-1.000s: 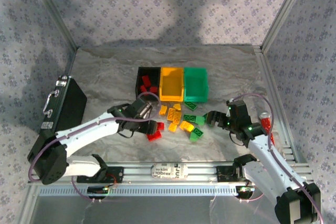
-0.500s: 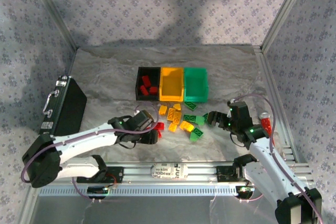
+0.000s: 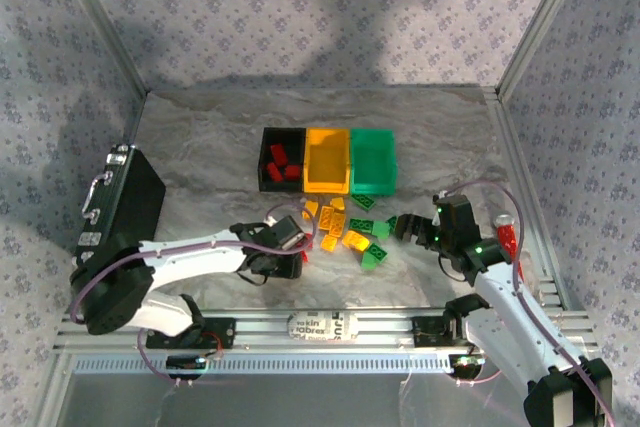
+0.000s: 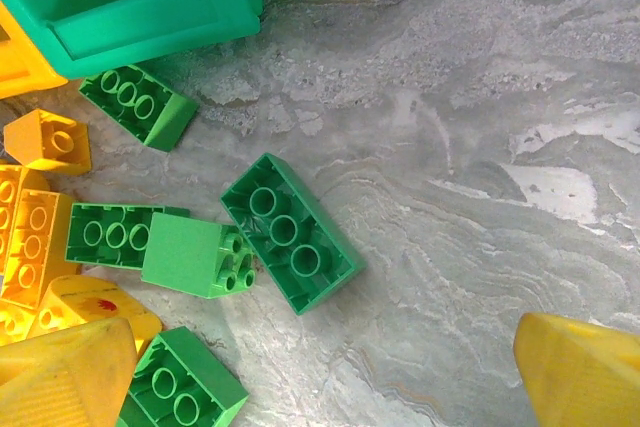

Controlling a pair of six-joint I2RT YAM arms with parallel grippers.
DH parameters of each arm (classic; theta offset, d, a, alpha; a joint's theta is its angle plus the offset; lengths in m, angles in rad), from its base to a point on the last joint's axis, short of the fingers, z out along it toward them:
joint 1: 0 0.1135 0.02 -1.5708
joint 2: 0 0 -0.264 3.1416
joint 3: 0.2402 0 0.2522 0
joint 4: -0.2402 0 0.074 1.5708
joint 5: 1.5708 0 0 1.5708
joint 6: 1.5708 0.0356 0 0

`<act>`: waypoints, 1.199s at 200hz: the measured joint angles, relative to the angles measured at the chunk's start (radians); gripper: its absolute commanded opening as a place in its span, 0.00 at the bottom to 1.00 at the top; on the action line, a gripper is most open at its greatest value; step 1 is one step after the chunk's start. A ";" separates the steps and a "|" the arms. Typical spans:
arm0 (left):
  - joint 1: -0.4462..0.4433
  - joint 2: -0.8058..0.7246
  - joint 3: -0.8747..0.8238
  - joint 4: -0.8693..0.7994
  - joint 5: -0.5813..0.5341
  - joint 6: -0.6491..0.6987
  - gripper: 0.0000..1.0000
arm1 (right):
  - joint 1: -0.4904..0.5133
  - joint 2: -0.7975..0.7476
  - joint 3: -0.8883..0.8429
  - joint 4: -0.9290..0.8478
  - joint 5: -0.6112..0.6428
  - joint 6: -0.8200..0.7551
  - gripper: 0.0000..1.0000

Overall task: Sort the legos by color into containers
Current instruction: Pick up the lego from the middle-left of the table.

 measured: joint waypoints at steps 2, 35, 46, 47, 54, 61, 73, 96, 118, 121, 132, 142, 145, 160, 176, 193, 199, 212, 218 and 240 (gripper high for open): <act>0.000 0.003 0.002 0.001 -0.001 0.000 0.68 | 0.000 0.000 0.000 0.000 0.000 0.000 0.99; 0.000 0.041 0.017 0.024 -0.004 -0.007 0.67 | 0.000 0.000 -0.002 0.000 0.000 0.000 0.99; 0.000 0.046 0.021 0.026 -0.007 -0.006 0.68 | 0.000 0.000 -0.002 0.000 0.000 0.000 0.99; 0.000 0.046 0.022 0.026 -0.007 -0.006 0.67 | 0.000 0.000 -0.002 0.000 0.000 0.000 0.99; 0.001 0.047 0.024 0.030 -0.007 -0.006 0.67 | 0.000 0.000 -0.002 0.000 0.000 0.000 0.99; 0.005 0.047 0.026 0.033 -0.008 -0.006 0.67 | 0.000 0.000 -0.002 0.000 0.000 0.000 0.99; 0.016 0.047 0.029 0.040 -0.008 -0.006 0.67 | 0.000 0.000 -0.002 0.000 0.000 0.000 0.99; 0.053 0.047 0.029 0.045 -0.010 -0.006 0.65 | 0.000 0.000 -0.002 0.000 0.000 0.000 0.99; 0.087 0.046 0.028 0.047 -0.011 -0.002 0.62 | 0.000 0.000 -0.003 0.000 0.000 0.000 0.99; 0.090 0.046 0.028 0.048 -0.010 -0.002 0.61 | 0.000 0.000 -0.003 0.000 0.000 0.000 0.99; 0.100 0.046 0.028 0.047 -0.010 0.005 0.58 | 0.000 0.000 -0.004 0.000 0.000 0.000 0.99; 0.107 0.046 0.028 0.047 -0.010 0.008 0.54 | 0.000 0.000 -0.004 0.000 0.000 0.000 0.99; 0.108 0.046 0.028 0.047 -0.010 0.012 0.52 | 0.000 0.000 -0.005 0.000 0.001 0.000 0.99; 0.113 0.046 0.028 0.047 -0.010 0.018 0.48 | 0.000 0.000 -0.008 0.001 0.001 0.000 0.99; 0.114 0.046 0.028 0.047 -0.010 0.022 0.46 | 0.000 0.000 -0.013 0.001 0.001 0.000 0.99; 0.114 0.046 0.028 0.047 -0.010 0.024 0.44 | 0.000 0.000 -0.013 0.001 0.001 0.000 0.99; 0.114 0.047 0.028 0.047 -0.010 0.024 0.43 | 0.000 0.000 -0.013 0.001 0.001 0.000 0.99; 0.115 0.047 0.028 0.046 -0.010 0.029 0.40 | 0.000 0.000 -0.014 0.001 0.001 0.000 0.99; 0.116 0.047 0.028 0.044 -0.011 0.031 0.38 | 0.000 0.000 -0.014 0.001 0.001 0.000 0.99; 0.120 0.046 0.039 0.023 -0.027 0.045 0.36 | 0.000 0.000 -0.014 0.001 0.005 0.000 0.99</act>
